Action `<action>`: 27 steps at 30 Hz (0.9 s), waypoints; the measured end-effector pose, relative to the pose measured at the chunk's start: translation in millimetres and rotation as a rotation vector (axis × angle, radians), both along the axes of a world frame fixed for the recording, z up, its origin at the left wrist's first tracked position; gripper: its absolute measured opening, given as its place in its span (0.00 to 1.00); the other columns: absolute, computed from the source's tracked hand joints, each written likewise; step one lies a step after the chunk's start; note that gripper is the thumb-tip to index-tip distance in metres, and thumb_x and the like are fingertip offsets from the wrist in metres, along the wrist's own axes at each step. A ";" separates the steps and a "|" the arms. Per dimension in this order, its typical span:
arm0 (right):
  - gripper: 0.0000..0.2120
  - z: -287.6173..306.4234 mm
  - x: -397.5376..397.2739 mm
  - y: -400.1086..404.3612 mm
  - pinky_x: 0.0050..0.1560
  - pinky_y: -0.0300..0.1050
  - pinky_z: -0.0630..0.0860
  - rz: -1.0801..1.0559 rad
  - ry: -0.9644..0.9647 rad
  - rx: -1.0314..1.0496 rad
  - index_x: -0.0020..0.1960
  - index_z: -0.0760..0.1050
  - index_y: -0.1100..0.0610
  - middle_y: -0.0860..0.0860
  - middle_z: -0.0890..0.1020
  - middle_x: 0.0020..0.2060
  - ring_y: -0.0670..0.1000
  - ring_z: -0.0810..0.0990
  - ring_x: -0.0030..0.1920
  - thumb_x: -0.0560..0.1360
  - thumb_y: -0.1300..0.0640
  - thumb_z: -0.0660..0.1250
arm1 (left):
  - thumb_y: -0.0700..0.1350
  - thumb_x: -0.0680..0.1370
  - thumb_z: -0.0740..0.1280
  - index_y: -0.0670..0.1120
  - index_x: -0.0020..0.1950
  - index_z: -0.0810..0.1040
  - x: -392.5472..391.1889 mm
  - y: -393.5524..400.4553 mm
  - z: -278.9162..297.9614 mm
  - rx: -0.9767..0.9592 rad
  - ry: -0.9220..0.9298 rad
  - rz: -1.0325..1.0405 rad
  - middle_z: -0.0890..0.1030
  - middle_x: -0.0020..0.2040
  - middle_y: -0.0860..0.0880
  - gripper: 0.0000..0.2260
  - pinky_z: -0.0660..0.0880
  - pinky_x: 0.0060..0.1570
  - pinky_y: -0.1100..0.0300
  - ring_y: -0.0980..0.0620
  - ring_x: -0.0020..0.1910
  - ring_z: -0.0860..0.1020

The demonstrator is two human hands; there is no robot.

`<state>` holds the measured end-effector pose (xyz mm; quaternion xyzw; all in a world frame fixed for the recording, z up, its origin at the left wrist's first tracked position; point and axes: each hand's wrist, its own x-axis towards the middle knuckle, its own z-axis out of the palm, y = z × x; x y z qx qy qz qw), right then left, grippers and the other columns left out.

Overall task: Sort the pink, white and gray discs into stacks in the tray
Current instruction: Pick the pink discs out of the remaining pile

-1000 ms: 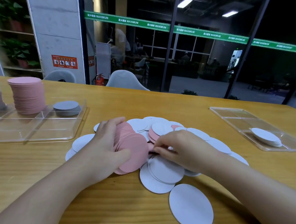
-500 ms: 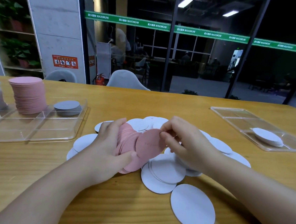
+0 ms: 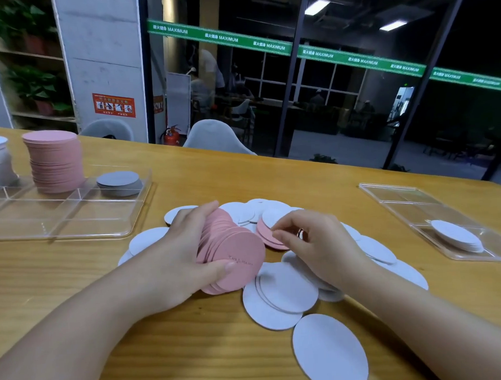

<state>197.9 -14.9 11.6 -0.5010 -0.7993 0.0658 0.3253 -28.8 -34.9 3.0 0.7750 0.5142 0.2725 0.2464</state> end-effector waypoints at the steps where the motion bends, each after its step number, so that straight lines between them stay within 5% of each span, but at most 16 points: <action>1: 0.04 -0.7 1.4 4.0 0.41 0.31 0.67 -0.047 -0.093 -0.003 0.47 0.80 0.51 0.44 0.80 0.42 0.40 0.74 0.41 0.75 0.54 0.67 | 0.54 0.73 0.68 0.61 0.74 0.46 0.3 0.1 -0.2 0.002 -0.005 0.002 0.53 0.72 0.62 0.38 0.58 0.60 0.68 0.64 0.65 0.59; 5: 0.14 -2.8 0.8 11.4 0.46 0.38 0.69 -0.159 -0.251 -0.076 0.54 0.79 0.52 0.47 0.79 0.48 0.46 0.74 0.48 0.73 0.45 0.68 | 0.53 0.73 0.69 0.61 0.74 0.47 1.4 -0.2 -1.1 0.012 -0.033 0.007 0.54 0.72 0.62 0.38 0.59 0.60 0.67 0.63 0.65 0.61; 9: 0.20 -3.0 -9.1 15.5 0.46 0.49 0.75 -0.218 -0.314 -0.082 0.46 0.80 0.60 0.55 0.81 0.43 0.53 0.77 0.44 0.70 0.42 0.70 | 0.53 0.73 0.69 0.61 0.74 0.48 1.3 -0.4 -1.1 0.020 -0.041 0.008 0.55 0.71 0.62 0.38 0.59 0.61 0.67 0.64 0.65 0.61; 14: 0.20 7.5 -10.2 20.5 0.42 0.45 0.72 -0.215 -0.491 -0.054 0.44 0.80 0.58 0.54 0.82 0.40 0.52 0.78 0.42 0.74 0.41 0.64 | 0.52 0.73 0.69 0.61 0.74 0.48 1.0 -0.3 -0.7 0.024 -0.049 0.013 0.55 0.71 0.61 0.37 0.58 0.60 0.68 0.63 0.65 0.61; 18: 0.15 8.6 -10.7 20.9 0.43 0.47 0.73 -0.163 -0.665 0.041 0.48 0.78 0.58 0.53 0.81 0.42 0.53 0.77 0.42 0.78 0.50 0.56 | 0.52 0.72 0.69 0.61 0.74 0.49 1.7 -0.8 -0.5 0.026 -0.057 0.020 0.56 0.70 0.61 0.37 0.59 0.60 0.68 0.64 0.64 0.61; 22: 0.09 6.1 -6.9 17.7 0.37 0.46 0.67 -0.160 -0.628 0.041 0.46 0.73 0.59 0.54 0.78 0.39 0.53 0.73 0.38 0.78 0.57 0.55 | 0.51 0.72 0.70 0.61 0.74 0.50 2.1 -1.0 -1.3 0.035 -0.063 0.027 0.56 0.71 0.61 0.38 0.59 0.60 0.67 0.63 0.65 0.61; 27: 0.10 4.2 9.8 9.6 0.42 0.45 0.71 -0.162 -0.401 0.117 0.51 0.77 0.56 0.51 0.81 0.42 0.52 0.77 0.42 0.79 0.56 0.57 | 0.52 0.72 0.70 0.61 0.74 0.50 2.4 -1.1 -1.8 0.052 -0.053 0.027 0.56 0.71 0.61 0.38 0.59 0.60 0.67 0.63 0.65 0.61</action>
